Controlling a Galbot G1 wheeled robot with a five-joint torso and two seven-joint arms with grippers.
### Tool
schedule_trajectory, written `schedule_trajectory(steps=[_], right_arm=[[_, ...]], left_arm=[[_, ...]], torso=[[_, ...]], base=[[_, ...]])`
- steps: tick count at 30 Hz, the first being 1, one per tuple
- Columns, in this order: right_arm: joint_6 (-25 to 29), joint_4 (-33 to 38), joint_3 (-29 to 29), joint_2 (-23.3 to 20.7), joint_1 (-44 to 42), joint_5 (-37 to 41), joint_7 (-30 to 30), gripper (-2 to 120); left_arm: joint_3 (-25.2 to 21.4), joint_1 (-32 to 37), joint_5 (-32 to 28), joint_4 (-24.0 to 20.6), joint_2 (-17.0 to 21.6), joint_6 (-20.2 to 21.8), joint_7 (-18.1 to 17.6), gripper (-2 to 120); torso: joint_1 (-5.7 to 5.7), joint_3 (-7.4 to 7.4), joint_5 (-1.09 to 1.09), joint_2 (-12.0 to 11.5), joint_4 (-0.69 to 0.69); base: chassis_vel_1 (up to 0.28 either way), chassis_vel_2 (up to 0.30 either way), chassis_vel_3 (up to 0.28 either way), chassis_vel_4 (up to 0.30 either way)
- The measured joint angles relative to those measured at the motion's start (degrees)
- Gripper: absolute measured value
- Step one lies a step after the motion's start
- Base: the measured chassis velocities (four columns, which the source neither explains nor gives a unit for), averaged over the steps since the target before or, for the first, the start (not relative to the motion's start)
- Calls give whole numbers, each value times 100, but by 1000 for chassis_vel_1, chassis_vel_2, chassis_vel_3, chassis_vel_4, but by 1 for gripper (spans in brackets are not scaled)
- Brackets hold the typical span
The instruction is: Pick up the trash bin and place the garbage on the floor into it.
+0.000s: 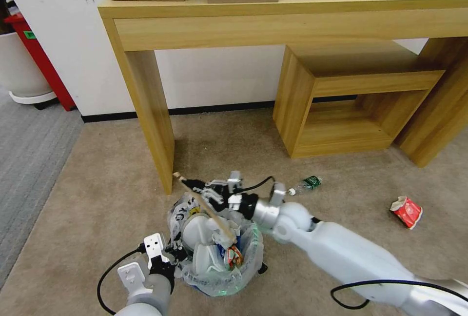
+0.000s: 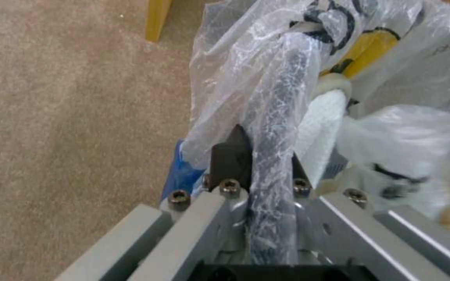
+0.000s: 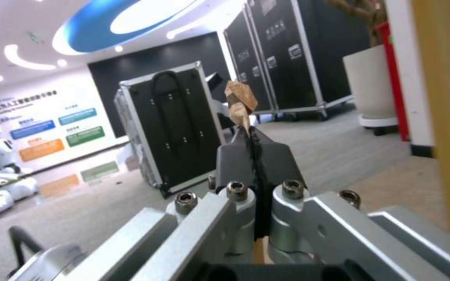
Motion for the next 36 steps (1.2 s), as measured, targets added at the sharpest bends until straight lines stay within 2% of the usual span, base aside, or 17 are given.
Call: schedule_trajectory(steps=[4, 6, 18, 24, 25, 28, 29, 32, 33, 36], right_arm=[[49, -142, -185, 351, 55, -57, 36, 0], [56, -142, -196, 349, 55, -72, 36, 0], [201, -148, -92, -138, -63, -354, -335, 0], [278, -129, -20, -315, -85, -515, -370, 25], [278, -129, -20, -315, -85, -515, -370, 25], [303, -123, -19, -331, -71, -550, -261, 38], [303, -123, -19, -331, -71, -550, -261, 38], [334, -68, 0, -364, -47, -573, -193, 53], [334, -68, 0, -364, -47, -573, -193, 53], [360, 17, 117, -418, -11, -554, -124, 68]], left_arm=[[-28, 54, 43, 1, -40, -11, -2, 0], [-33, 83, 60, 1, -41, -14, -2, 0], [-96, 140, 70, -38, 13, -26, -6, 0], [-30, 231, 184, -51, -62, -26, -6, 0], [-30, 231, 184, -51, -62, -26, -6, 0], [-34, 295, 229, -76, -67, -26, 3, 0], [-34, 295, 229, -76, -67, -26, 3, 0], [-45, 356, 275, -93, -94, -26, 18, 0], [-45, 356, 275, -93, -94, -26, 18, 0], [-36, 393, 321, -93, -118, -27, 30, 0]], torso=[[0, 0, 1, 0, 1], [0, 0, 1, 0, 1], [0, 0, 2, 0, 0], [0, 0, 2, 0, -1], [0, 0, 2, 0, -1], [0, 0, 2, 0, 0], [0, 0, 2, 0, 0], [0, 0, 2, 0, 0], [0, 0, 2, 0, 0], [0, 0, 2, 0, 0]], base=[[0, 0, 0, 0], [0, 0, 0, 0], [0, 0, 0, 0], [0, 0, 0, 0], [0, 0, 0, 0], [0, 0, 0, 0], [0, 0, 0, 0], [0, 0, 0, 0], [0, 0, 0, 0], [0, 0, 0, 0]])
